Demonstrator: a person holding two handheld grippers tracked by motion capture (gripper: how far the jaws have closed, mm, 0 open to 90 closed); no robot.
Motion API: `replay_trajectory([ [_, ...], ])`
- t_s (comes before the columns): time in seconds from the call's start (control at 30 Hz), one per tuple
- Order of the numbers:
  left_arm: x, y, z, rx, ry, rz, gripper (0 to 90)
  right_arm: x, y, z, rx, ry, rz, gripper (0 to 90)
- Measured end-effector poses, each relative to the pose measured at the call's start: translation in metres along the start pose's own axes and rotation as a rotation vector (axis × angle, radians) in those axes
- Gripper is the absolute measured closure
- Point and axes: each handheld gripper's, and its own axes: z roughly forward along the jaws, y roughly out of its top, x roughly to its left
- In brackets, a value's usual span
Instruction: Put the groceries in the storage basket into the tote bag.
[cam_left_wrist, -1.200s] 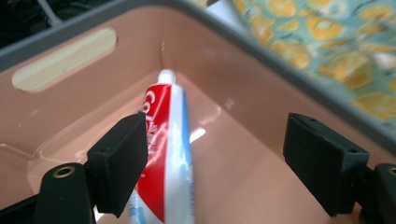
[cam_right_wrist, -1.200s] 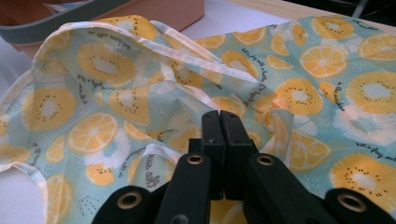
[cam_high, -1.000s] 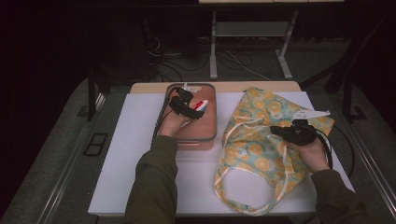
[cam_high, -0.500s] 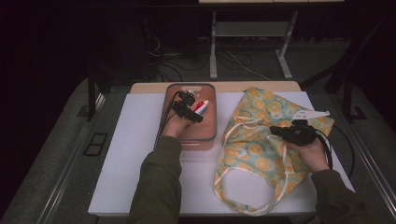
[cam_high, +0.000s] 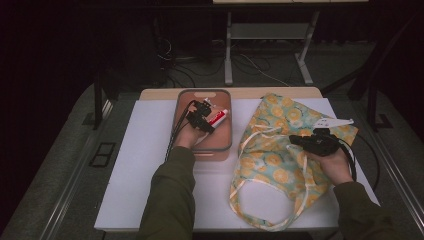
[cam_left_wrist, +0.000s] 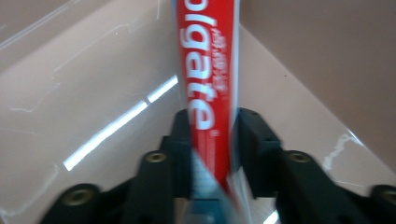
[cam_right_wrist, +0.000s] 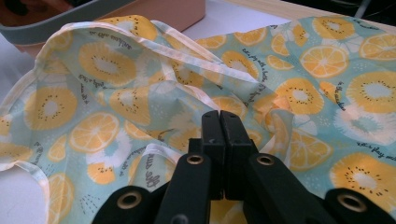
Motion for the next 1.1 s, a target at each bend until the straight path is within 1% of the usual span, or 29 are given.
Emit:
replay_trajectory([
  [0.03, 0.0, 0.0, 0.0, 0.004, -0.002, -0.008, 72.8, 0.0, 0.0, 0.0, 0.0, -0.001, 0.0, 89.4],
  [0.23, -0.001, 0.003, -0.002, 0.013, 0.003, -0.01, 74.4, 0.0, 0.0, 0.0, 0.0, -0.002, 0.001, 89.4],
  [0.3, -0.001, 0.004, -0.006, 0.0, 0.003, -0.015, 74.6, 0.0, 0.0, 0.0, 0.0, -0.001, 0.004, 89.4],
  [0.37, 0.001, 0.006, -0.012, -0.022, -0.008, -0.02, 74.7, 0.0, 0.0, 0.0, -0.001, 0.0, 0.004, 89.4],
  [0.43, 0.002, 0.008, -0.019, -0.031, -0.011, -0.011, 74.7, -0.001, 0.0, -0.001, -0.003, 0.0, 0.005, 89.4],
  [0.47, 0.002, 0.01, -0.023, -0.036, -0.011, -0.008, 74.7, -0.001, 0.0, -0.001, -0.004, 0.0, 0.004, 89.4],
  [0.57, 0.001, 0.013, -0.04, -0.069, -0.031, -0.012, 74.7, -0.002, 0.0, -0.001, -0.004, 0.001, 0.007, 89.4],
  [0.6, -0.001, 0.014, -0.045, -0.082, -0.037, -0.01, 74.7, -0.002, 0.0, 0.0, -0.004, 0.001, 0.008, 89.4],
  [0.7, -0.006, 0.014, -0.061, -0.109, -0.069, 0.011, 74.7, -0.002, 0.0, 0.0, -0.003, -0.001, 0.006, 89.4],
  [0.9, -0.023, 0.009, -0.091, -0.138, -0.115, 0.065, 74.8, -0.002, 0.0, 0.0, -0.001, -0.006, 0.007, 89.4],
  [1.0, -0.032, 0.007, -0.102, -0.147, -0.139, 0.092, 74.8, -0.002, 0.0, 0.0, 0.001, -0.008, 0.008, 89.4],
  [1.1, -0.042, 0.004, -0.109, -0.159, -0.161, 0.102, 74.8, -0.002, 0.0, 0.0, 0.002, -0.009, 0.008, 89.4],
])
